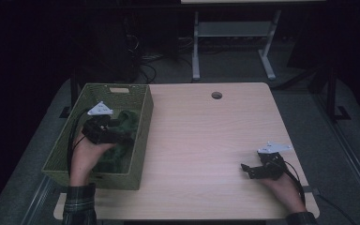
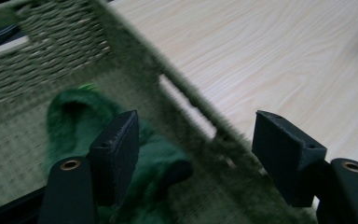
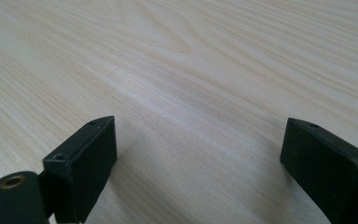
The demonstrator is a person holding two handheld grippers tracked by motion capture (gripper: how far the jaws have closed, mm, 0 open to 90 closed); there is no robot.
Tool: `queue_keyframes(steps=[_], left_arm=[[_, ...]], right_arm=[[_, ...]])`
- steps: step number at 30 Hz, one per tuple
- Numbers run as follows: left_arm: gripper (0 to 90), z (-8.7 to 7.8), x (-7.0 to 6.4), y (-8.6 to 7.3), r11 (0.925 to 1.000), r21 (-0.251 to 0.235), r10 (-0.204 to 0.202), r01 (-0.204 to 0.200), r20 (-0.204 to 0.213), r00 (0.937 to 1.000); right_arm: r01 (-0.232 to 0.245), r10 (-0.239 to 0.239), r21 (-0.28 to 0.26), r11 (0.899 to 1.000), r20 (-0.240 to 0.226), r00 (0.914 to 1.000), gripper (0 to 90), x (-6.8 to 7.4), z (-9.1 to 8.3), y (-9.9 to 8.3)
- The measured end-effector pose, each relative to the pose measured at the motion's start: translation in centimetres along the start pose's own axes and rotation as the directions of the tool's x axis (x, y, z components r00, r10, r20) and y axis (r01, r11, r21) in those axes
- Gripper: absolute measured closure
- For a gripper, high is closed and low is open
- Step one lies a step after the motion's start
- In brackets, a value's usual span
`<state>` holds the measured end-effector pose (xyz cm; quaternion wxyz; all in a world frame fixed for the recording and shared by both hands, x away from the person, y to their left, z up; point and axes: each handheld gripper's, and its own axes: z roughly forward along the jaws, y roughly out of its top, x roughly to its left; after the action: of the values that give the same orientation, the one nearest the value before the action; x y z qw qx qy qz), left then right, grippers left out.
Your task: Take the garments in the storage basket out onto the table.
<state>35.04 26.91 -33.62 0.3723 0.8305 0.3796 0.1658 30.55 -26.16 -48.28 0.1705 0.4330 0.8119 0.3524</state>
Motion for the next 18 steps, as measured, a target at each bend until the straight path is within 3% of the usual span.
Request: queue_keyframes(steps=[7, 18], left_arm=[[33.3, -0.3, 1.3, -0.9, 0.9998, 0.004, -0.017, 0.017, -0.043, 0.9989], [37.1, -0.1, 4.0, -2.8, 0.9975, 0.057, -0.036, 0.041, -0.097, 0.9946]], right_arm=[[0.0, 0.0, 0.0, 1.0, 0.0, 1.0, 10.2, 0.0, 0.0, 0.0], [0.001, -0.001, 0.0, 1.0, 0.0, 1.0, 10.2, 0.0, 0.0, 0.0]])
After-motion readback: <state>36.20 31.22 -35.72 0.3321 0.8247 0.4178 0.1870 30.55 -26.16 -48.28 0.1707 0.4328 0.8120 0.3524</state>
